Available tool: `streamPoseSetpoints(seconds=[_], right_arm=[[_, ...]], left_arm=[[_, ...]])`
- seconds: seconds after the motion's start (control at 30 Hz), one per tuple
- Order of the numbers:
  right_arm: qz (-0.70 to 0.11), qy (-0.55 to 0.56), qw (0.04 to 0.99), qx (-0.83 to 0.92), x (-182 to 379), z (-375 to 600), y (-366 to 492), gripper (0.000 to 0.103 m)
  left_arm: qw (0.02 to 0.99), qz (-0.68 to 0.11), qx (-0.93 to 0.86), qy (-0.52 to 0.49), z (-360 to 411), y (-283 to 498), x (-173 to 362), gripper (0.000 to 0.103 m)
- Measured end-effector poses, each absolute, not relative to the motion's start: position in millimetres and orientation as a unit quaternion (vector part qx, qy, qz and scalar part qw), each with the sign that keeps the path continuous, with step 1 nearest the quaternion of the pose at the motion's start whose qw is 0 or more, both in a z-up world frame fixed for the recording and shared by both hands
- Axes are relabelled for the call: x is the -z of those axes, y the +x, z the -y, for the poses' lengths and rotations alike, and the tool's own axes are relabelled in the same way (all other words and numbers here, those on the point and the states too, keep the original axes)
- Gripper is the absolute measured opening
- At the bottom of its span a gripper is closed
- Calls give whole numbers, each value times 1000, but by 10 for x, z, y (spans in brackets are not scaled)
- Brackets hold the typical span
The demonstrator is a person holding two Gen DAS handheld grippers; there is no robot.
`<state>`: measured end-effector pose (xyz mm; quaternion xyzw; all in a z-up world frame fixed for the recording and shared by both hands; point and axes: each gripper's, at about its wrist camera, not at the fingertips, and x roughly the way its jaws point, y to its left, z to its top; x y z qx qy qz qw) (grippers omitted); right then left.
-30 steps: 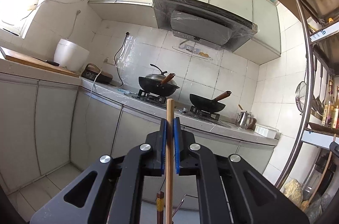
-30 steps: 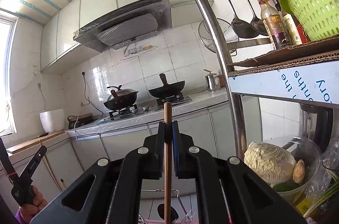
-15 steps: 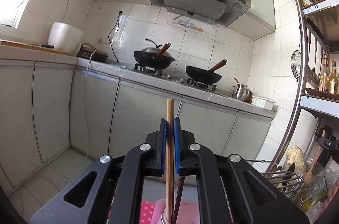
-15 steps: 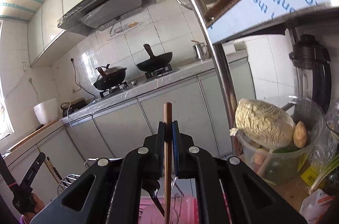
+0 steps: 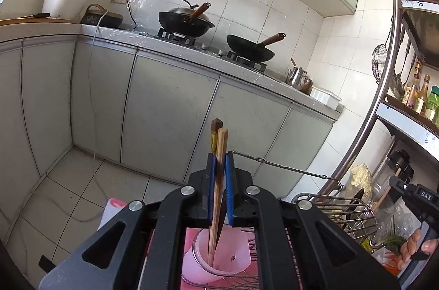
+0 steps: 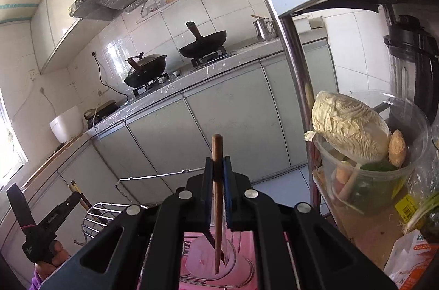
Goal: Organize utensils
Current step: 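Drop the wooden chopstick into the pink cup with the left tool while the right tool drops its chopstick in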
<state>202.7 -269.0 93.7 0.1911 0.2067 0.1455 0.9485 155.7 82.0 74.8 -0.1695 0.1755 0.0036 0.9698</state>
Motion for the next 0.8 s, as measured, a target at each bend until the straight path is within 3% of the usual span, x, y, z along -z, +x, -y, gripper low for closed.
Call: streamPoseSetpoints(seconds=[0.27, 0.57, 0.7, 0.77, 0.8], right_arm=[[-251, 125, 948, -150, -1201, 2573, 2134, 6], [-289, 141, 934, -154, -740, 2471, 2122, 7], [-308, 144, 927, -158, -630, 2453, 2138, 18], [-316, 154, 922, -161, -595, 2475, 2135, 32], [-315, 159, 922, -162, -592, 2491, 2128, 33]], left_arm=[[969, -205, 13, -138, -805, 1695, -785, 6], [964, -235, 21, -123, -685, 1745, -639, 8], [956, -248, 32, -156, -794, 1750, -636, 32], [953, -246, 37, -175, -848, 1726, -678, 40], [952, -245, 38, -181, -876, 1715, -696, 41]])
